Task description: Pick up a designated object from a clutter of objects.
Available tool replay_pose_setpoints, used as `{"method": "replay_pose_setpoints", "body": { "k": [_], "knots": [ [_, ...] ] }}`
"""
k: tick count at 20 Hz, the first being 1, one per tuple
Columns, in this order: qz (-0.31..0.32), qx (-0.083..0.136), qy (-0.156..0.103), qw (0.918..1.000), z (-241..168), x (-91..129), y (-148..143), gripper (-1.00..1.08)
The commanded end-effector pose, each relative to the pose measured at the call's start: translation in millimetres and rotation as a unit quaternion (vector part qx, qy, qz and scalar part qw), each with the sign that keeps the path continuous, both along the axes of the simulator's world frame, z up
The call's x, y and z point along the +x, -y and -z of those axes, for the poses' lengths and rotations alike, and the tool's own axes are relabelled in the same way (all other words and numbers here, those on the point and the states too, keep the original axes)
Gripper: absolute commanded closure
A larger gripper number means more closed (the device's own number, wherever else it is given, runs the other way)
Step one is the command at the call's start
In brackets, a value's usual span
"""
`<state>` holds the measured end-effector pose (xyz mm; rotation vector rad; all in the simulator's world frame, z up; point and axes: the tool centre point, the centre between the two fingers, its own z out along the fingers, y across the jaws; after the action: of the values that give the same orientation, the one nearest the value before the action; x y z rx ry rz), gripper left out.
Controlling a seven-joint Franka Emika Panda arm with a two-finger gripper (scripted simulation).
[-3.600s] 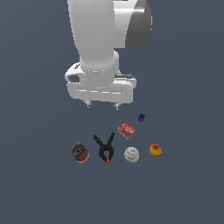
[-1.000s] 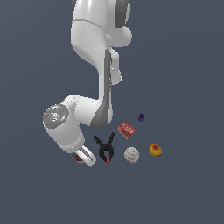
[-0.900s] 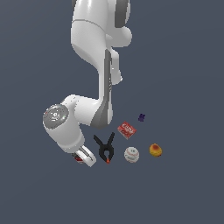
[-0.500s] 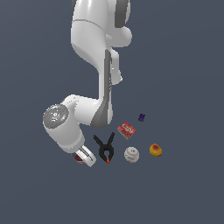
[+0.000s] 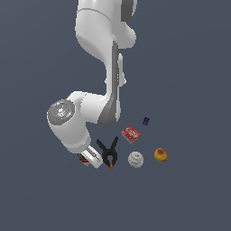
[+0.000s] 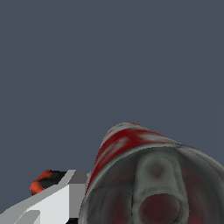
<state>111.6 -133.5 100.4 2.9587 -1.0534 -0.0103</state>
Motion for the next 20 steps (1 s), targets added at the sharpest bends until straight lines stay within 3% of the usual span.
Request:
{"method": "replay_pose_setpoints", "body": {
  "k": [1,20],
  "knots": [
    [0.0,0.0,0.003,1.0,-16,-2,-9,1.08],
    [0.0,-0.001,0.003,1.0,-202,-43,-123,1.08]
  ]
}}
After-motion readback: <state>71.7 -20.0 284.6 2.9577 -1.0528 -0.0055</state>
